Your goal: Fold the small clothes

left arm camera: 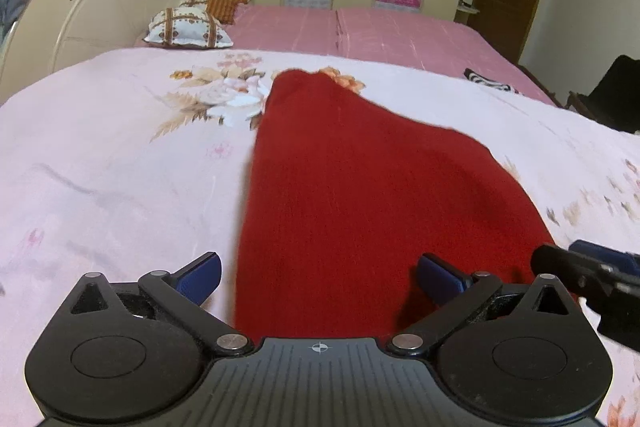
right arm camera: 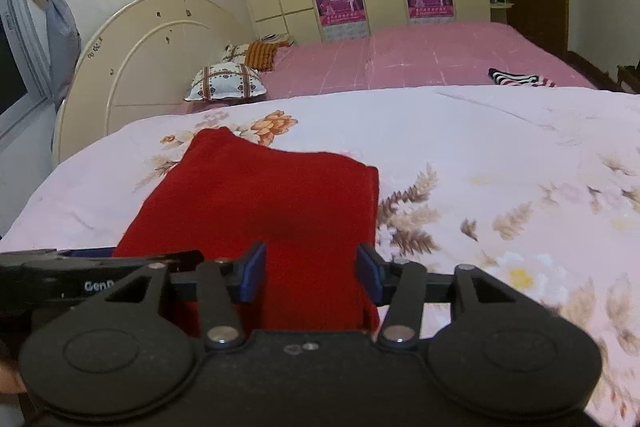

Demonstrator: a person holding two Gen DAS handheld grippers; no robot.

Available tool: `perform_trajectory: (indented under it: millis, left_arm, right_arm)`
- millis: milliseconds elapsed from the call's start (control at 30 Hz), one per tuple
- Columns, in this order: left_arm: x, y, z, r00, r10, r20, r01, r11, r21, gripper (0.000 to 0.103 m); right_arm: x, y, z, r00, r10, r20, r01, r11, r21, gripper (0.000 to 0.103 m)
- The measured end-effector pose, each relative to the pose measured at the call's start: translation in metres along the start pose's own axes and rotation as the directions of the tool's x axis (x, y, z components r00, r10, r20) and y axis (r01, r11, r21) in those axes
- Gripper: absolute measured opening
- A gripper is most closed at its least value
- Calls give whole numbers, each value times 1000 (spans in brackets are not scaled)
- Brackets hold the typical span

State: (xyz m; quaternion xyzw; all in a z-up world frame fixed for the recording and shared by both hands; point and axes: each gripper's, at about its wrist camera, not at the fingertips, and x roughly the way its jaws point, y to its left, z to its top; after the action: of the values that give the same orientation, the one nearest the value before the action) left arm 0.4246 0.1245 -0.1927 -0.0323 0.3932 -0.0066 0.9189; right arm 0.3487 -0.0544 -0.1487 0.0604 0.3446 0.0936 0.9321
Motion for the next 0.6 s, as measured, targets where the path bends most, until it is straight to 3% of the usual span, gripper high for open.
perform_trajectory:
  millis: [167,233,367,500,600]
  left_arm:
    - [-14,-4,-28,999,43,-27,-42,998,37,103]
    - [-21,-3,-37,1000,19,-15,-19,999,33,103]
    - [-28,3,-42,998,5,-61,-5,1000,-9,103]
    - [-48,2,-42,998,58,-23,-57,998,19,103]
    - [-74,1,-43,998,62,14,-62,996,56,103]
  right_arm:
    - [-13,8,-33,999,-37,-32,36,999,-16,54]
    - [-7,9,-43,995,-69,-65,68,997,-27,55]
    - [-6,9,-46,994,-70,-87,73,997,32,57]
    - [-30,15,-46,997,-46,-59,49,998,38,76]
    - [-52,16,-45,998,-31,-51,34,998,55,81]
